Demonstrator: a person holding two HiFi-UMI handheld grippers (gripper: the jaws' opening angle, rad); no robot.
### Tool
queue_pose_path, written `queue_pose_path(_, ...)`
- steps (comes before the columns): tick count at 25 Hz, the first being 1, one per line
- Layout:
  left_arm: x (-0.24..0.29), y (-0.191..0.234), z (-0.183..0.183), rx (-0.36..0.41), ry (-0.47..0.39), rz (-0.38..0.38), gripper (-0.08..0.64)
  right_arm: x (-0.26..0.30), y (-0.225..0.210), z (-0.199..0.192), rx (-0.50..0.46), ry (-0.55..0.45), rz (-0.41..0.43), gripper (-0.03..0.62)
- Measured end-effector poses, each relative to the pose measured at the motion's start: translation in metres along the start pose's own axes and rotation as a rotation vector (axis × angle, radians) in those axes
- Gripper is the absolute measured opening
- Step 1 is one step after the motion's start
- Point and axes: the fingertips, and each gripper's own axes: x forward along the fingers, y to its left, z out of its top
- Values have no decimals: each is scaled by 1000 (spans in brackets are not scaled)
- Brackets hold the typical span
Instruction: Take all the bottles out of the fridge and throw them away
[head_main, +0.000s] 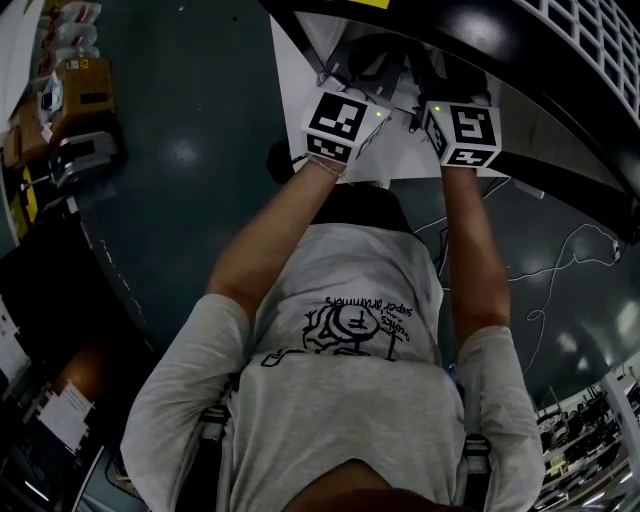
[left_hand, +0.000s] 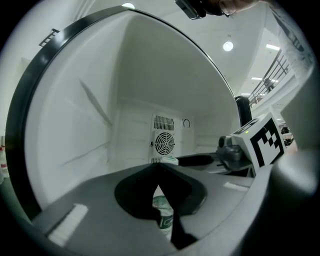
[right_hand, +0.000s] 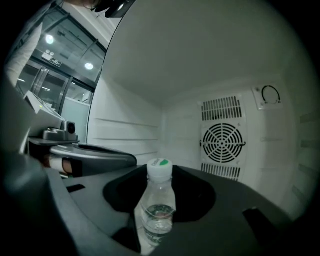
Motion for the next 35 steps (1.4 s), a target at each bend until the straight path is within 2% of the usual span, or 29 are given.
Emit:
queue_pose_path(14,-11,-24,15,4,-7,-69,6,-35,9,2,21,43,-12,153)
queue_pose_path(35,-54,-60,74,42,-37,-147,6,-91,34,61,17,45,10,153)
